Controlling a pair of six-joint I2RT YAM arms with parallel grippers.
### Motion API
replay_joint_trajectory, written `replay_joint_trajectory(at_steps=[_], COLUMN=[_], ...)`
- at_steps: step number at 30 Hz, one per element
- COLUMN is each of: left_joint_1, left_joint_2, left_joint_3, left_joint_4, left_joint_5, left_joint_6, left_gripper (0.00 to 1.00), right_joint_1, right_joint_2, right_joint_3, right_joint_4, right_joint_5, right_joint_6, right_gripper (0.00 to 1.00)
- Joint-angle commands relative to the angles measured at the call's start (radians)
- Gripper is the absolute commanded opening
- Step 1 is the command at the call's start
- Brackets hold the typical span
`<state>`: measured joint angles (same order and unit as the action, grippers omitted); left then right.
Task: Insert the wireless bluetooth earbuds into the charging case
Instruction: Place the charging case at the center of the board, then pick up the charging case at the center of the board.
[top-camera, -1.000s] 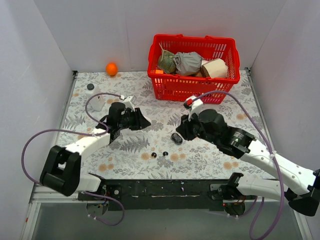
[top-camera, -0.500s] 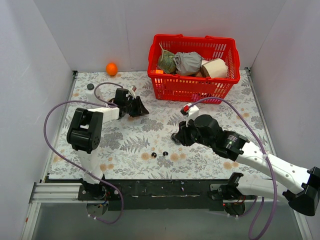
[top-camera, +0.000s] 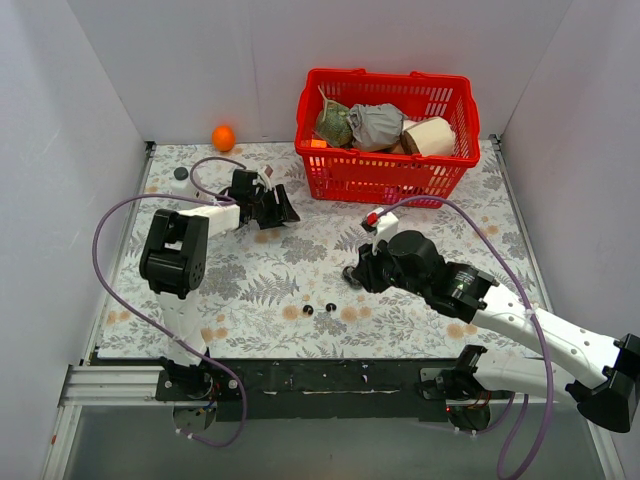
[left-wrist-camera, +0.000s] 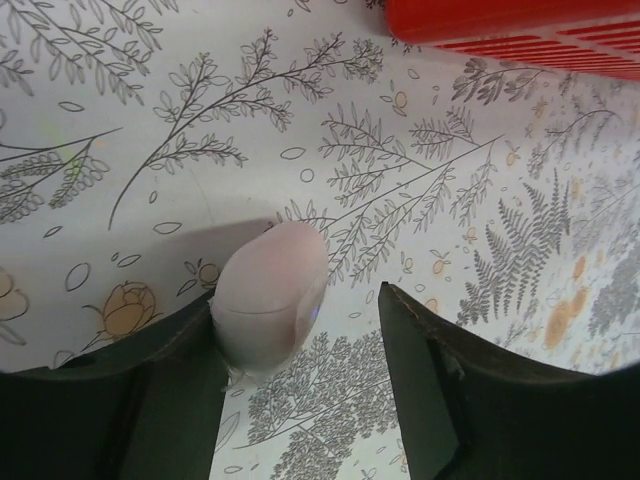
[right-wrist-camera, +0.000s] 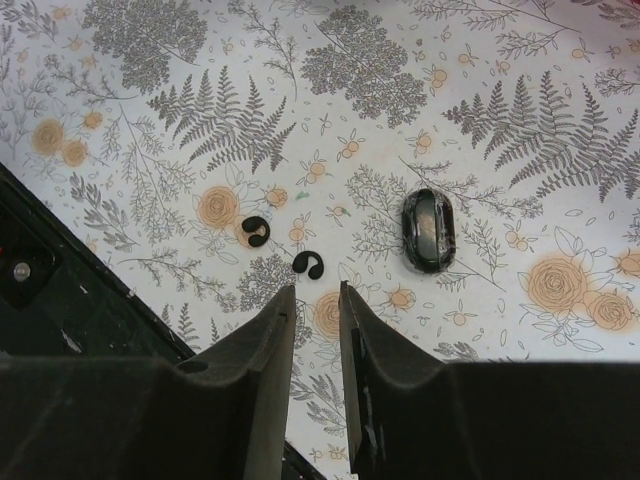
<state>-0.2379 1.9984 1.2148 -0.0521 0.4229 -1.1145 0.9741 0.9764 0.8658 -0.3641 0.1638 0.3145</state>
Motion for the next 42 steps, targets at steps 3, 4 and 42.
replay_joint_trajectory(at_steps=[3, 4, 42], left_joint_1=[0.015, 0.017, -0.360], left_joint_2=[-0.113, -0.131, -0.740], left_joint_3=[-0.027, -0.028, -0.526], left_joint_4=[-0.149, -0.169, -0.188], left_joint_5=[-0.137, -0.157, -0.573], left_joint_6=[0.036, 0.032, -0.438], left_gripper=[0.61, 0.61, 0.98], right_joint_1=[-0.009, -0.011, -0.018], right_joint_2=[-0.007, -0.007, -0.369], right_joint_3=[0.001, -0.001, -0.231], right_joint_4=[0.016, 0.016, 0.091], right_joint_5=[0.039, 0.042, 0.388], right_joint_6=[-0.014, -0.009, 0.113], right_gripper=[0.33, 0.33, 0.59])
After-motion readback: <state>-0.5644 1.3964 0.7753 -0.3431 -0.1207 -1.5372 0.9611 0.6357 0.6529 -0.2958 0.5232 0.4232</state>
